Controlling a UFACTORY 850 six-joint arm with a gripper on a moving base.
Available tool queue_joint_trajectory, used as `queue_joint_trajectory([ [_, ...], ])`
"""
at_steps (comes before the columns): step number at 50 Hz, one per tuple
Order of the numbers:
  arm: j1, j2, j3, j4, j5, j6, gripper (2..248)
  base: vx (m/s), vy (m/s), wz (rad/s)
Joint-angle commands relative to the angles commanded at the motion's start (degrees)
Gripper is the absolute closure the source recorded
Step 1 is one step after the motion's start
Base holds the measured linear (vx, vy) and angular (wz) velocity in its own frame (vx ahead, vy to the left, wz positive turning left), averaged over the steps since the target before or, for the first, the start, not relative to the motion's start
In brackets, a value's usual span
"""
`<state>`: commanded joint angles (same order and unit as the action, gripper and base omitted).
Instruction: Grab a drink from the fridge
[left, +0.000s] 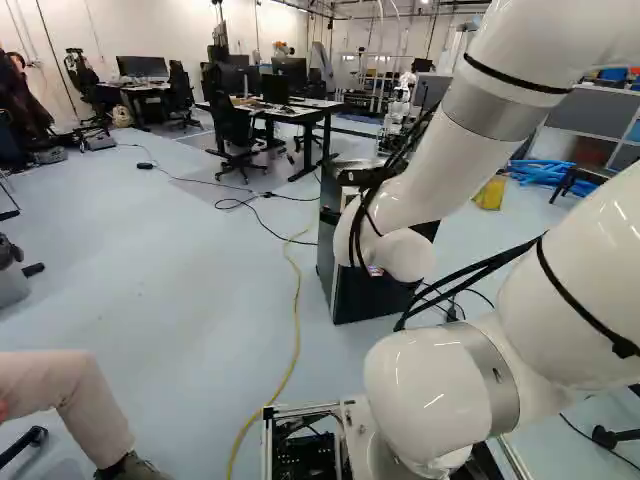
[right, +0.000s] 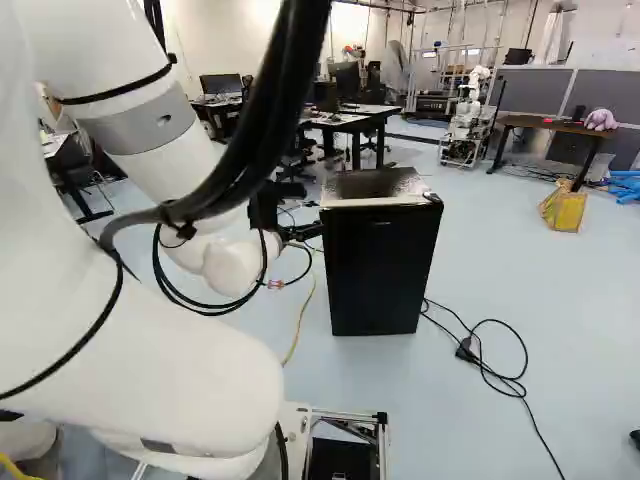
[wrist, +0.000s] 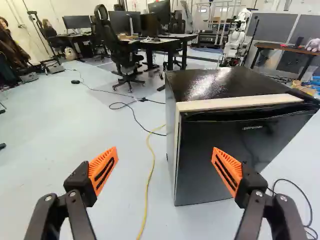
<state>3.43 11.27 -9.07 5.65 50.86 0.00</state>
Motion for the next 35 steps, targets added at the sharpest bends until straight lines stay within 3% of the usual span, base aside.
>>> queue_joint_trajectory([
  [35, 4.5, -12.6, -6.9, 10.6, 0.2, 0.0, 3, 0.0, 0.0, 0.0],
])
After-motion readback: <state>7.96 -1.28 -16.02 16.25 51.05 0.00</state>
